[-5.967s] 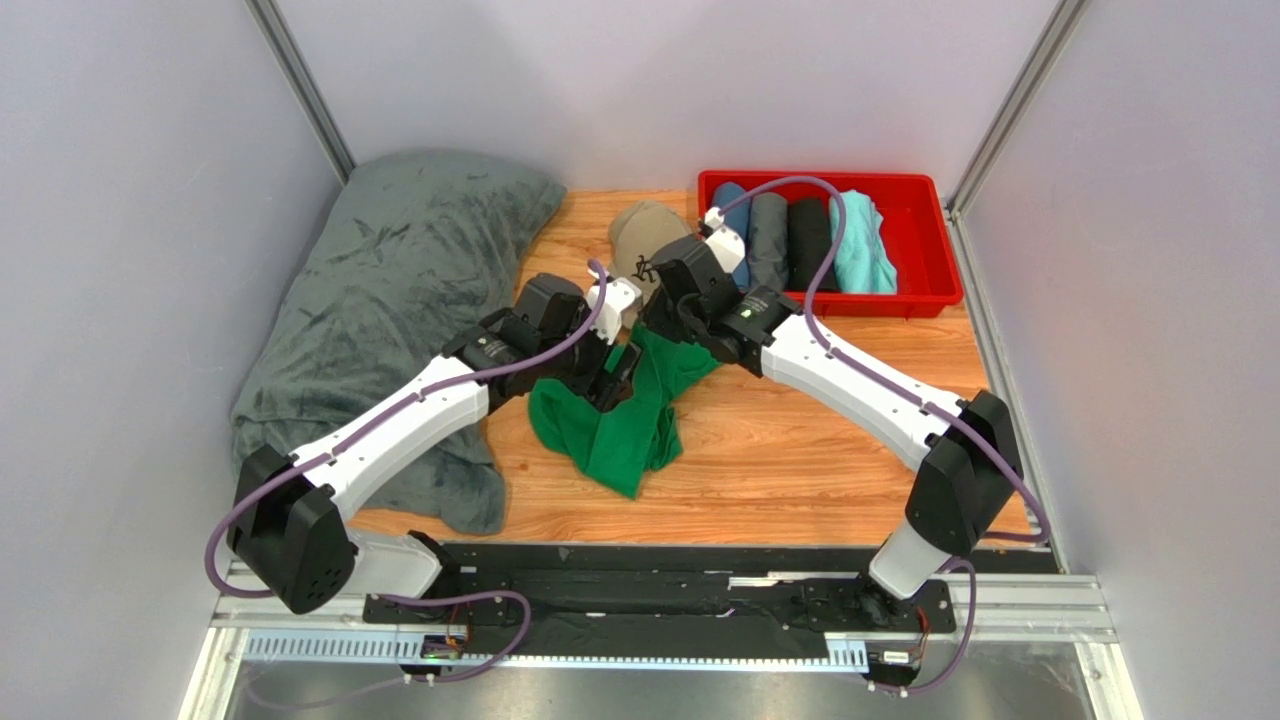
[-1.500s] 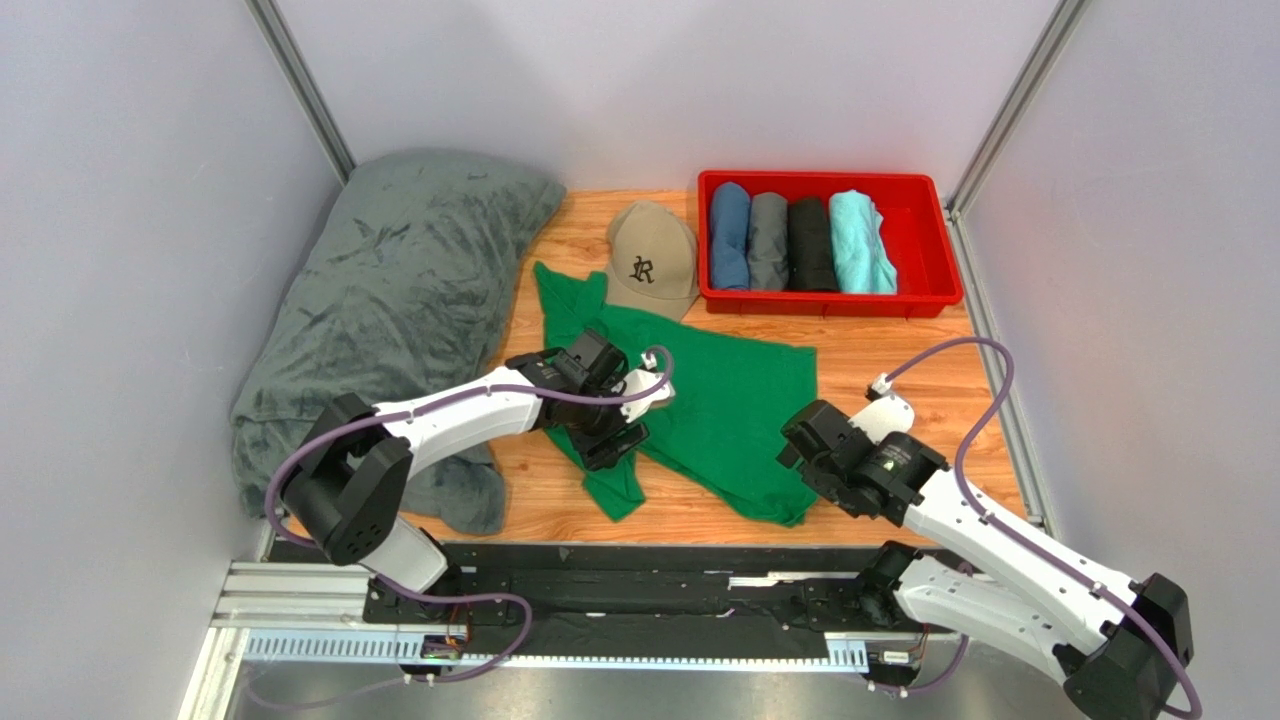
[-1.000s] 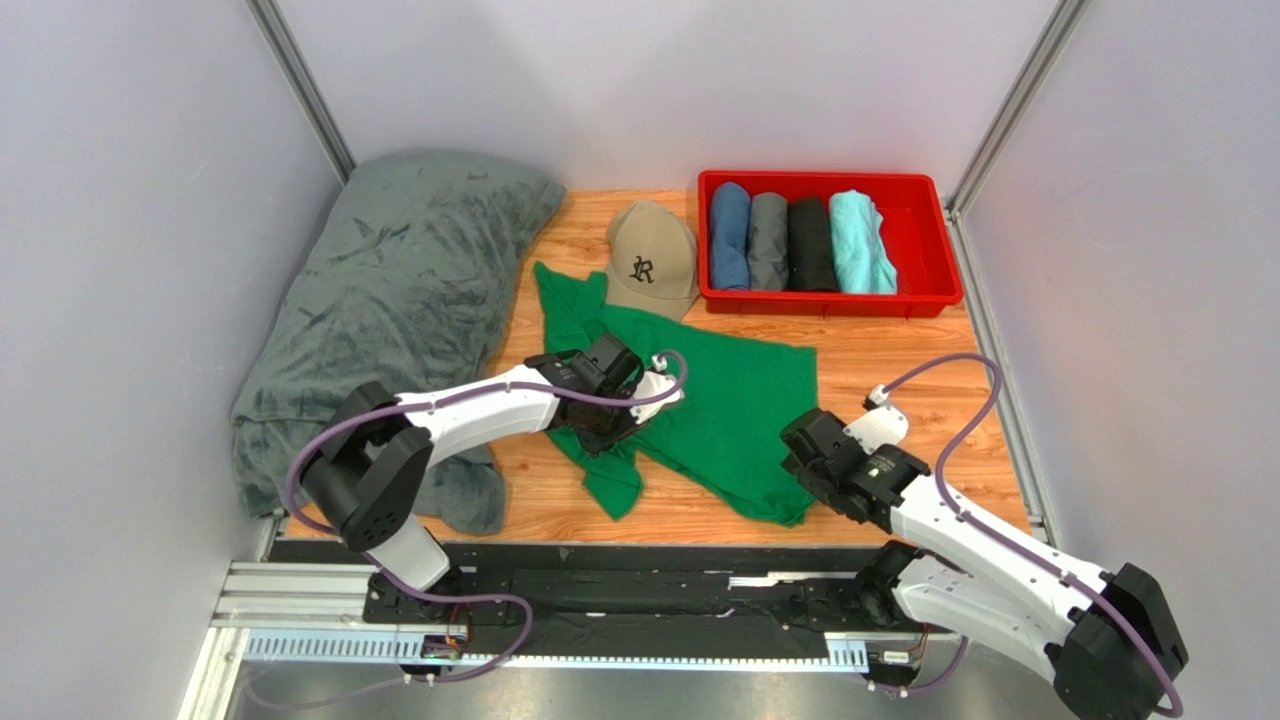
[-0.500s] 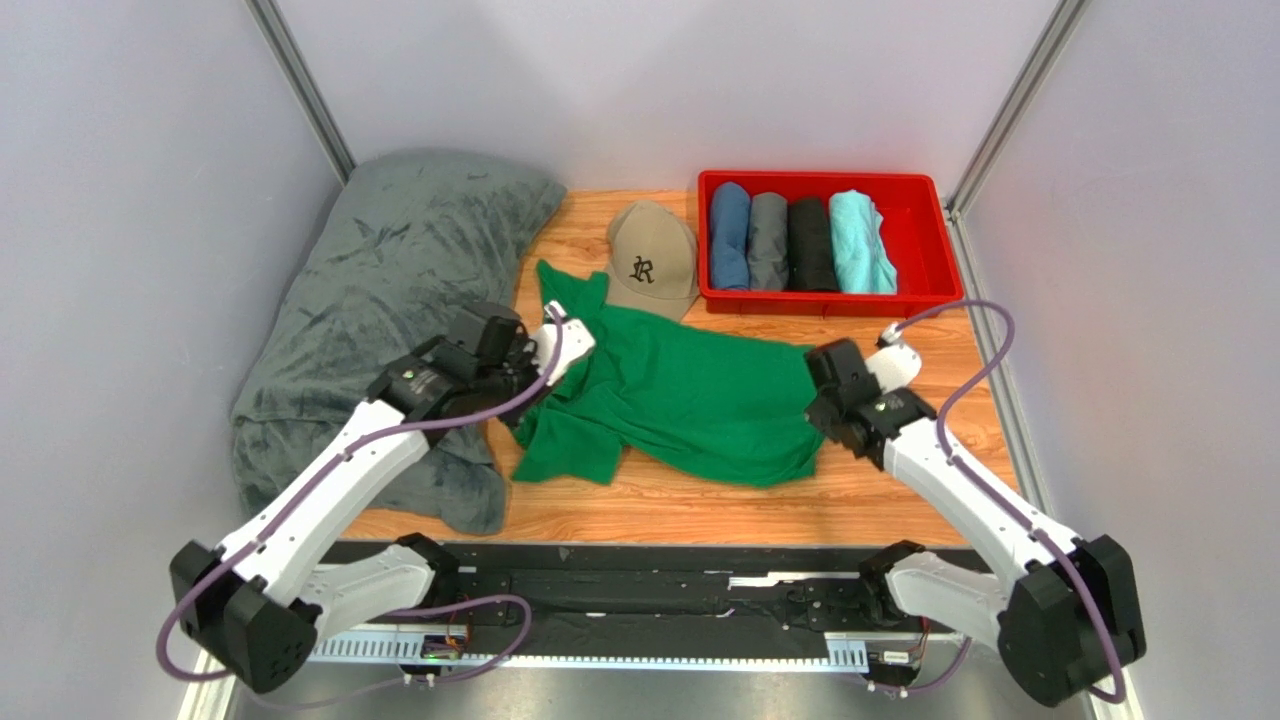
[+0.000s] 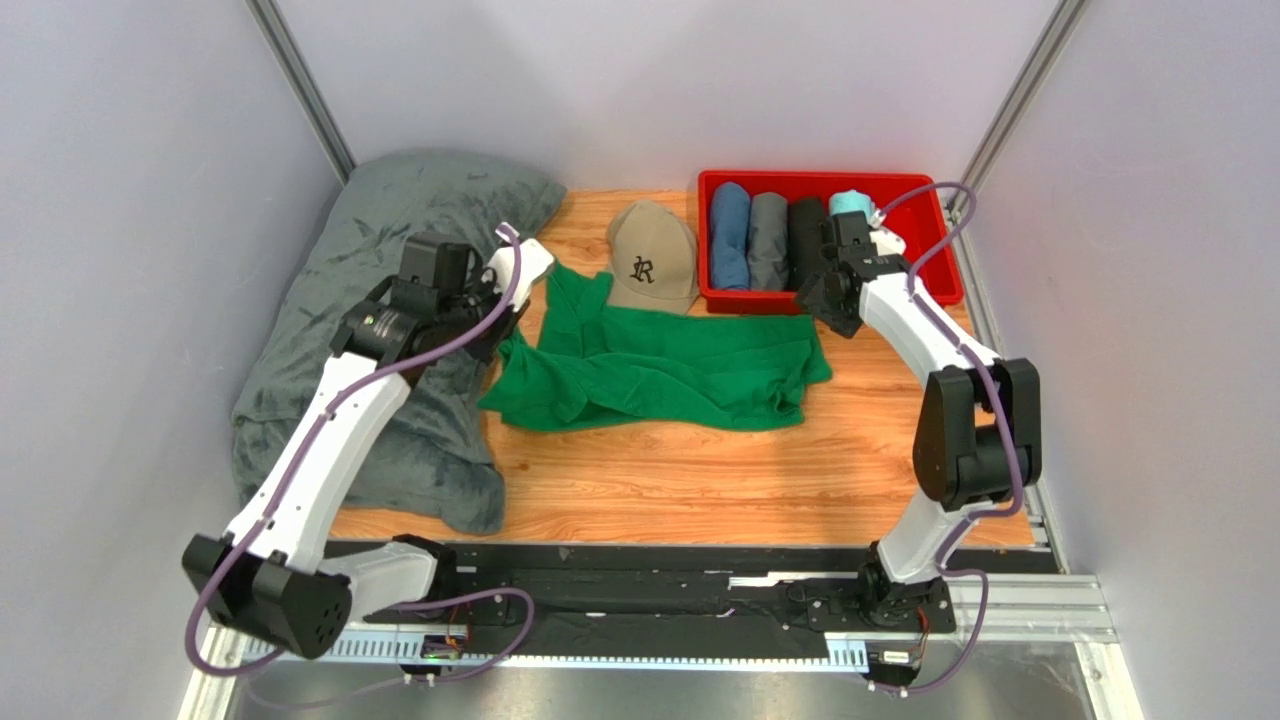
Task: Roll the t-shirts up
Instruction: Flatten out the T-shirt at the center of the board.
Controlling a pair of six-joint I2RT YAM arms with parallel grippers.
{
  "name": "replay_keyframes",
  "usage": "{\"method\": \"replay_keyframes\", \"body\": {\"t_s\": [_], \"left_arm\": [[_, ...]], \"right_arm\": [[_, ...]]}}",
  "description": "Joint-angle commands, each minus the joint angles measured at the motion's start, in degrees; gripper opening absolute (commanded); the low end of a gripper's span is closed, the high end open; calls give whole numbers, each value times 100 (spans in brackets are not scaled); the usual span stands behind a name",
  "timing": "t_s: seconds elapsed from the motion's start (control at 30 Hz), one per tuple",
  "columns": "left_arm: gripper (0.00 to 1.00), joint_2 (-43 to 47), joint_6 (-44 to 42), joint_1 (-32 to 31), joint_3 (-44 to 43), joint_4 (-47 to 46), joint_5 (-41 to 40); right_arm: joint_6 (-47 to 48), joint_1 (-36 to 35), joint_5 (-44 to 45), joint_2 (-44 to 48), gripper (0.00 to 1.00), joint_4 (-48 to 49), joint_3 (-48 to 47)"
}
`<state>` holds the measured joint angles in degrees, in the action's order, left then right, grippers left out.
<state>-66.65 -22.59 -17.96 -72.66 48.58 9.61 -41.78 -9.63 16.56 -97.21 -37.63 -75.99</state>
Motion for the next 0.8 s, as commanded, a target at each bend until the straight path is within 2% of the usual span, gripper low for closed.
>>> {"method": "replay_keyframes", "body": {"t_s": [0.0, 0.07, 0.13, 0.27, 0.33, 0.4, 0.47, 0.6, 0.77], "left_arm": [[0, -436, 246, 29, -301, -102, 305], [0, -559, 307, 29, -371, -138, 305], [0, -664, 325, 29, -433, -129, 314], [0, -779, 308, 38, -591, -94, 261], [0, -823, 290, 38, -644, -33, 252], [0, -832, 255, 38, -714, 29, 217], [0, -823, 229, 38, -749, 46, 182], [0, -832, 202, 47, -784, 99, 164], [0, -823, 211, 47, -811, 108, 147]], "right_arm": [[434, -39, -259, 348, 67, -342, 30], [338, -83, -206, 798, 68, -307, 624], [119, -240, -118, 1623, 64, -159, 1179], [-339, -1108, 190, 2565, 50, 35, 2419], [-645, -1400, 286, 2776, 50, 185, 3009], [-796, -1726, 418, 2812, 48, 369, 3448], [-928, -1902, 488, 2813, 41, 484, 3669], [-972, -1920, 568, 2839, 41, 774, 3933], [-893, -1920, 752, 2558, 38, 897, 3785]]}}
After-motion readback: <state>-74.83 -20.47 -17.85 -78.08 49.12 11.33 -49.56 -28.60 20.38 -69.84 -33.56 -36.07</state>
